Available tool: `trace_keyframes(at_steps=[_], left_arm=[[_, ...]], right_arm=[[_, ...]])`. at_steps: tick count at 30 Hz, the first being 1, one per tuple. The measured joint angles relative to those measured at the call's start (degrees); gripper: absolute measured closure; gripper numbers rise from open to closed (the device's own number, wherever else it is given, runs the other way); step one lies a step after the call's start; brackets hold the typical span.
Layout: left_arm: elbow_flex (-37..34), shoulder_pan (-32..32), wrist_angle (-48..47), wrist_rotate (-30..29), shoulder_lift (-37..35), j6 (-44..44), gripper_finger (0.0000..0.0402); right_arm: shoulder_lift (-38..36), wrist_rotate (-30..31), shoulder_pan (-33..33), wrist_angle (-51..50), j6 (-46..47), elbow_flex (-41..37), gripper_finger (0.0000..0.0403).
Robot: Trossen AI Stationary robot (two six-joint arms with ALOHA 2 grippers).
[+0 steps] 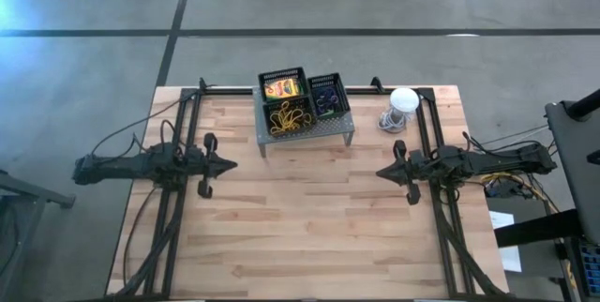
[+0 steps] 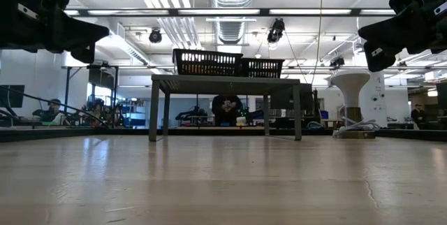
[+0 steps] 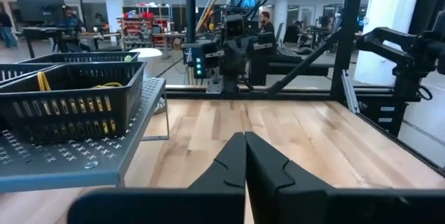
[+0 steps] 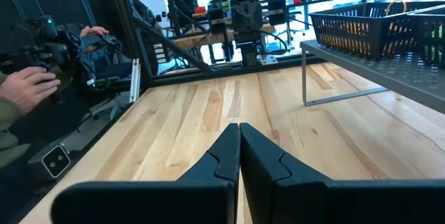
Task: Pick & Place Office Desk Supplies
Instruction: Return to Home Position
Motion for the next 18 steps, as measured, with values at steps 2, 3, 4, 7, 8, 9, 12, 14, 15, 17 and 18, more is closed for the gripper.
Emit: trace_keyframes(at_steps=[2, 3, 4, 7, 8, 9, 12, 14, 15, 17, 18], left_arm=[[0.0, 0.1, 0.0, -0.1, 0.0, 0.3, 0.0400], [0.0, 0.1, 0.0, -0.2, 0.0, 0.9, 0.0400], [0.0, 0.1, 0.0, -0.2, 0.0, 2.2, 0.0400], [0.0, 0.1, 0.2, -0.2, 0.0, 6.2, 0.0397], [0.0, 0.1, 0.2, -0.2, 0.0, 6.6, 0.0394], [0.0, 0.1, 0.2, -0.2, 0.0, 6.6, 0.0391], [0.0, 0.1, 0.2, -0.2, 0.0, 6.6, 0.0381], [0.0, 0.2, 0.2, -0.2, 0.0, 6.6, 0.0377], [0.0, 0.2, 0.2, -0.2, 0.0, 6.6, 0.0376], [0.0, 0.2, 0.2, -0.2, 0.0, 6.3, 0.0375], [0.0, 0.2, 0.3, -0.2, 0.0, 6.3, 0.0375]], right_arm=[[0.0, 0.0, 0.0, 0.0, 0.0, 0.0, 0.0394], [0.0, 0.0, 0.0, 0.0, 0.0, 0.0, 0.0394], [0.0, 0.0, 0.0, 0.0, 0.0, 0.0, 0.0394], [0.0, 0.0, 0.0, 0.0, 0.0, 0.0, 0.0394], [0.0, 0.0, 0.0, 0.0, 0.0, 0.0, 0.0394], [0.0, 0.0, 0.0, 0.0, 0.0, 0.0, 0.0394], [0.0, 0.0, 0.0, 0.0, 0.0, 0.0, 0.0394], [0.0, 0.0, 0.0, 0.0, 0.0, 0.0, 0.0394], [0.0, 0.0, 0.0, 0.0, 0.0, 0.0, 0.0394], [0.0, 0.0, 0.0, 0.0, 0.0, 0.0, 0.0394], [0.0, 0.0, 0.0, 0.0, 0.0, 0.0, 0.0394]])
